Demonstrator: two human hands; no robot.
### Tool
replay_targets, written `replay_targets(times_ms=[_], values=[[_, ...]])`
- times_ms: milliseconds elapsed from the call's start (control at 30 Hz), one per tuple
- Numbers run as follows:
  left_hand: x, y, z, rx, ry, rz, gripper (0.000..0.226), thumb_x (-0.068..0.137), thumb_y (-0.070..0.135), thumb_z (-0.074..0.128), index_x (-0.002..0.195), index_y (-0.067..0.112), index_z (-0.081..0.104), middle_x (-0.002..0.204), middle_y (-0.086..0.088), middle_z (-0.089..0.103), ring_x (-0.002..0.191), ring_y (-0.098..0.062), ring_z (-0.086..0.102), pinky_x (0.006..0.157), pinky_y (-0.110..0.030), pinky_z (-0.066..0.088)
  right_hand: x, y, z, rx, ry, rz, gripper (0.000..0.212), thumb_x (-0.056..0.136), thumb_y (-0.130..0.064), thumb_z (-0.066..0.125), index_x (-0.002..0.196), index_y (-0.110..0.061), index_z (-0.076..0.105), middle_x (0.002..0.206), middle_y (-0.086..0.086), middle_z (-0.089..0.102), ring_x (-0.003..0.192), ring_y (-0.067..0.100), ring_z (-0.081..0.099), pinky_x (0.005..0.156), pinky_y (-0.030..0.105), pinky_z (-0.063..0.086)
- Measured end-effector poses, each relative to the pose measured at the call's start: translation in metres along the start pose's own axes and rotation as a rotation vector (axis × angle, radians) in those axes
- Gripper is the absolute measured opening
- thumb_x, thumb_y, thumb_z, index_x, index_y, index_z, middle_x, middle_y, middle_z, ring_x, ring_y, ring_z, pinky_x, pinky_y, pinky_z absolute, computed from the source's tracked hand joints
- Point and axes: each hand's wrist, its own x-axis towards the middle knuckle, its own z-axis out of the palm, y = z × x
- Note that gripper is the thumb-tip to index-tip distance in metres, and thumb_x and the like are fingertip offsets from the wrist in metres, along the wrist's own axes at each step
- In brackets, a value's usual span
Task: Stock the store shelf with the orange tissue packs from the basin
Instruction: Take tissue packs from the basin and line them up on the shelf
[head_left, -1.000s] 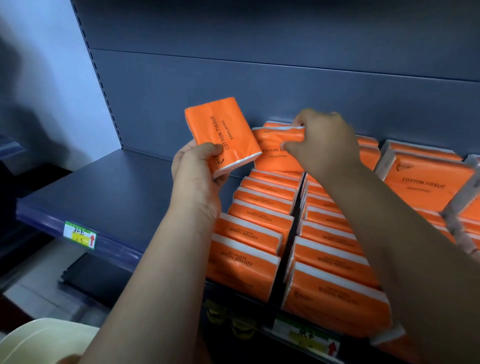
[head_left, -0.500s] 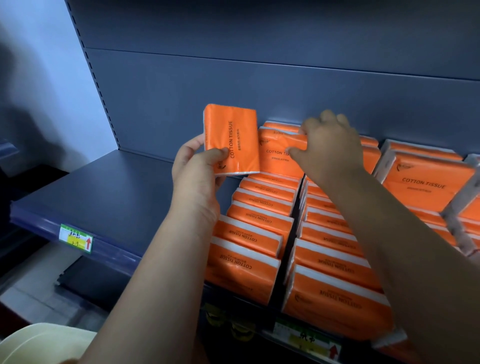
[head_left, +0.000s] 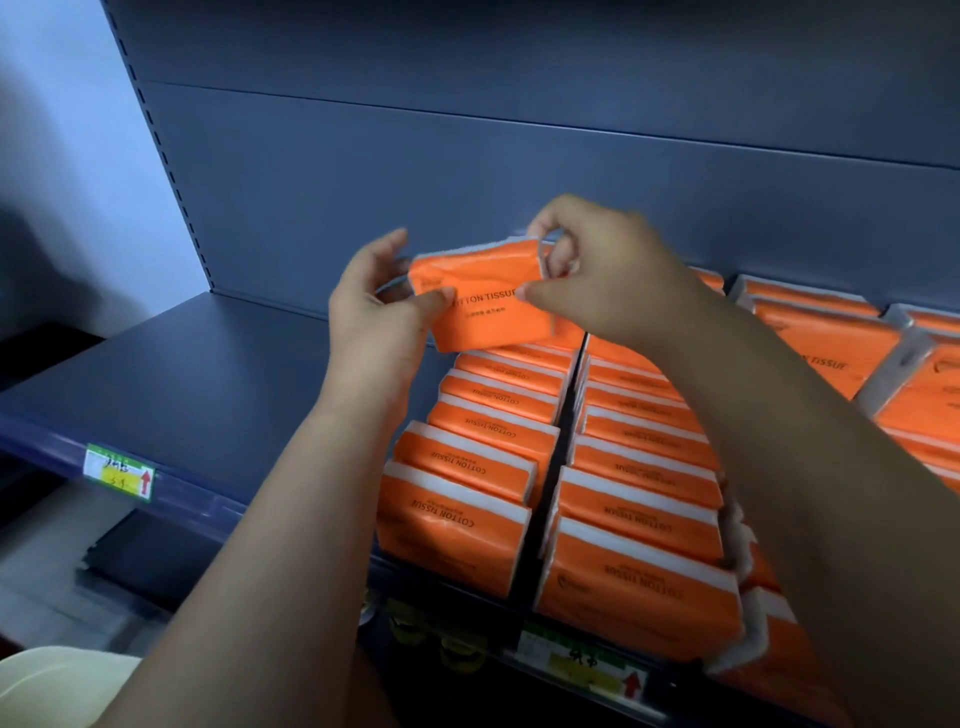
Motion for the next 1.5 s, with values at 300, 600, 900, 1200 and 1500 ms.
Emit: replay_targets(times_ms=[300,600,900,1200,1500], values=[[-0.004,-0.008,0.015,0.178,-0.189,-0.114,0.032,0.097,0.012,0.067,0.127,0.026,0.068,0.104,0.013,0.071,0.077,0.008,0.070,0.065,-0.011,0.052,-0.009,0.026,0.006,-0.106,0.062,0.169,0.035,0.074,-0.022,0.085,0.099,-0.017,0.062,0.075,-0.010,0.064,0.077,0.016,0.064,0.064,0.026,0.045],[-0.006,-0.011,0.021,0.254,-0.218,-0.137,0.043,0.096,0.019,0.068,0.137,0.031,0.059,0.119,0.019,0.068,0.085,0.006,0.071,0.064,-0.011,0.052,-0.019,0.022,0.018,-0.446,0.096,0.206,0.036,0.079,-0.027,0.074,0.111,-0.016,0.065,0.108,0.005,0.057,0.091,0.031,0.062,0.064,0.032,0.042],[-0.036,0.001,0.008,0.928,-0.150,0.292,0.071,0.096,0.045,0.054,0.156,0.010,0.038,0.150,-0.010,0.053,0.141,-0.028,0.047,0.115,-0.046,0.039,-0.041,-0.001,0.025,-0.515,0.185,-0.105,0.055,0.095,-0.048,0.046,0.133,-0.011,0.059,0.129,0.010,0.060,0.128,0.034,0.050,0.103,0.047,0.045],[-0.101,0.041,-0.100,1.408,0.141,0.172,0.075,0.101,0.061,0.032,0.158,0.012,0.034,0.160,-0.009,0.042,0.152,-0.034,0.029,0.121,-0.054,0.024,-0.092,-0.119,0.087,-0.119,-0.047,-0.164,0.063,0.105,-0.051,0.036,0.154,-0.013,0.041,0.158,0.006,0.045,0.151,0.025,0.032,0.122,0.038,0.027],[-0.242,0.031,-0.289,1.595,0.245,-0.245,0.071,0.101,0.065,0.026,0.158,0.023,0.033,0.162,-0.003,0.040,0.154,-0.030,0.027,0.123,-0.051,0.028,-0.177,-0.269,0.173,0.033,-0.312,-0.348,0.067,0.103,-0.056,0.033,0.158,-0.018,0.031,0.166,0.004,0.029,0.155,0.025,0.018,0.125,0.041,0.020]])
